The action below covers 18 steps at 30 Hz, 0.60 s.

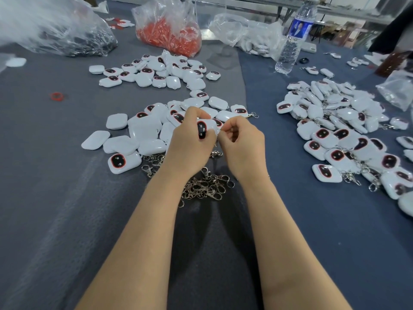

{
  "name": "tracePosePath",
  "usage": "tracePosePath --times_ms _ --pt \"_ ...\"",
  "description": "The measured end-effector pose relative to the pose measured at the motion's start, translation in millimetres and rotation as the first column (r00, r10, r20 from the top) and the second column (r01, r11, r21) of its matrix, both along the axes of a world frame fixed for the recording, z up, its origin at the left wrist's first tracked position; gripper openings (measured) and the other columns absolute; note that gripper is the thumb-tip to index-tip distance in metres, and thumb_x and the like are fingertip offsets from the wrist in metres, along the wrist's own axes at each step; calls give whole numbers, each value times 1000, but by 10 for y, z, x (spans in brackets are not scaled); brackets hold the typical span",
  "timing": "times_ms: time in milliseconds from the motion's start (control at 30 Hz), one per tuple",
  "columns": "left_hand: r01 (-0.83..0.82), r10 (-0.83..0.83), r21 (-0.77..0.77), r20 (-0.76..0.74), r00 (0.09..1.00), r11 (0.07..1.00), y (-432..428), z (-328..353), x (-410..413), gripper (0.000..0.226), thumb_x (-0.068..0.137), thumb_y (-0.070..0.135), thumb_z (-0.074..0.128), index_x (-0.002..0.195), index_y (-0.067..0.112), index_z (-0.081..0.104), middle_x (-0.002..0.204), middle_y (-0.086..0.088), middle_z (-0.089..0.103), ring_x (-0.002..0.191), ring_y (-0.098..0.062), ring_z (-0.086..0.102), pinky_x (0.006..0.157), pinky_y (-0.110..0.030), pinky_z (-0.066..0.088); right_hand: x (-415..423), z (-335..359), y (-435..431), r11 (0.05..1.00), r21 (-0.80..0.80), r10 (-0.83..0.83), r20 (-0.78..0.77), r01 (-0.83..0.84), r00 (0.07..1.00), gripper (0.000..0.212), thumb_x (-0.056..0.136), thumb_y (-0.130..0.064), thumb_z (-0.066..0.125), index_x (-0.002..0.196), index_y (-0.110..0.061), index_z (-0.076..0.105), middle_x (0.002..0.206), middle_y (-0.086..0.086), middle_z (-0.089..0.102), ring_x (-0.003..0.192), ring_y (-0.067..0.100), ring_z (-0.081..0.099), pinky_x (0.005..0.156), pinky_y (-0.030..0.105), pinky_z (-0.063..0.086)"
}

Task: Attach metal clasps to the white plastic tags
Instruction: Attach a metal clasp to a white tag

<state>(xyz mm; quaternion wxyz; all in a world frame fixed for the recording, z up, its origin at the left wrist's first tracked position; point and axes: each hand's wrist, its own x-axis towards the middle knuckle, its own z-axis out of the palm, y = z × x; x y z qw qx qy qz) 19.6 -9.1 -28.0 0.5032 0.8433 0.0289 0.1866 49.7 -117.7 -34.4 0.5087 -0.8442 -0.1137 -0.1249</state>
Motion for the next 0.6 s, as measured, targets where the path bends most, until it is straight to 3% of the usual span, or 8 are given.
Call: tracePosePath --times_ms 133,233,367,600 --pt "-4 4 12 3 1000 1000 -13 -4 -5 18 92 11 50 105 21 42 70 10 47 54 13 49 53 -3 36 -5 -13 9 1000 -29 12 24 -11 1000 11 84 -1 55 79 -10 57 62 -4 50 53 3 41 54 12 37" --pt "-8 9 54 -15 1000 998 -22 -21 8 18 93 13 48 109 19 43 74 10 49 60 1 51 54 -10 37 -4 -35 18 998 -59 11 19 -10 1000 9 85 -2 54 80 -9 57 61 -6 50 52 3 42 53 17 38" --pt "-4 7 124 -21 1000 992 -45 -27 12 22 94 12 47 115 13 43 87 1 54 75 -18 51 69 -29 40 10 -64 38 992 -127 -2 19 5 1000 10 85 -4 53 79 -11 55 65 -4 52 57 8 41 59 30 41" --pt "18 -4 191 -75 997 981 -62 -39 -5 25 95 13 45 120 13 40 109 -5 51 88 -22 50 75 -33 40 17 -89 83 963 -268 3 22 3 1000 7 88 -7 52 83 -12 52 75 3 56 70 21 50 65 36 45"
